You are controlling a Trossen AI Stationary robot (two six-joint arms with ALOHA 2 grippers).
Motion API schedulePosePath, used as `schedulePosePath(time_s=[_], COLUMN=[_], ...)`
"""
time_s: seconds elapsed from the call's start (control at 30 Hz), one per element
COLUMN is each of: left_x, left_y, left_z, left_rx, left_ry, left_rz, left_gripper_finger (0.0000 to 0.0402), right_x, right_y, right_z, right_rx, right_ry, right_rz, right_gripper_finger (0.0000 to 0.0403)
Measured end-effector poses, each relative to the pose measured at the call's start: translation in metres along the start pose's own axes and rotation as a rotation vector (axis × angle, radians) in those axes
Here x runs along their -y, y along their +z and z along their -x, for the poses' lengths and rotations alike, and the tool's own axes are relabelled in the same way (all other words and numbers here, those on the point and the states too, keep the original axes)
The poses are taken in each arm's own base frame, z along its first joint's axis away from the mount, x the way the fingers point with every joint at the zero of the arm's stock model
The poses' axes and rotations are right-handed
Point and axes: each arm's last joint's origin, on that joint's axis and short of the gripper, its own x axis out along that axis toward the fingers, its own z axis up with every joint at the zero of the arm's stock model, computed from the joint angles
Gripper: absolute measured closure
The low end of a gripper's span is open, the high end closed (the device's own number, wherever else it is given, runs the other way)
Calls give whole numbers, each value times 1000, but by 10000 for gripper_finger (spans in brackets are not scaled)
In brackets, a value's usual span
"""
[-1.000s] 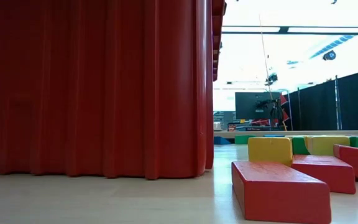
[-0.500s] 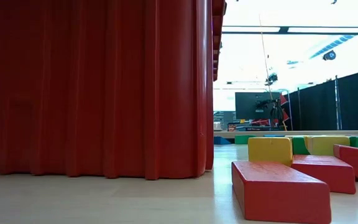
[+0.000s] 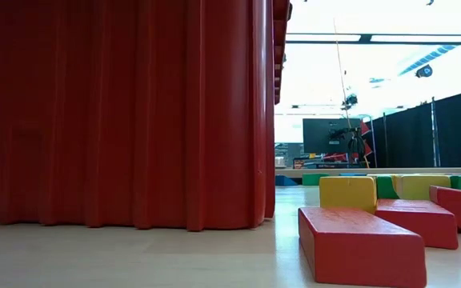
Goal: Sort blocks
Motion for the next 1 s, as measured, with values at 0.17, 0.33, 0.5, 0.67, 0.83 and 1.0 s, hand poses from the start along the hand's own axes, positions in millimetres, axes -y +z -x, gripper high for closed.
schedulePosePath(time_s=[0.17,0.33,0.5,0.67,0.83,1.0], left_x=[1,4,6,7,7,6], left_y=[0,-2,-4,-5,-5,-4], left_z=[1,6,11,11,11,10], left_rx=[6,10,23,23,22,16], left_ry=[1,25,39,39,38,34], left_rz=[12,18,33,43,43,44], left_gripper_finger=[402,402,402,402,402,402], right_x=[0,0,0,0,0,0], right_y=[0,0,1,0,0,0], right_z=[0,0,-1,-1,-1,-1], right_rx=[1,4,6,3,1,-3], right_ry=[0,0,2,2,3,3], right_rz=[2,3,4,3,2,1], right_gripper_finger=[403,403,403,403,403,403])
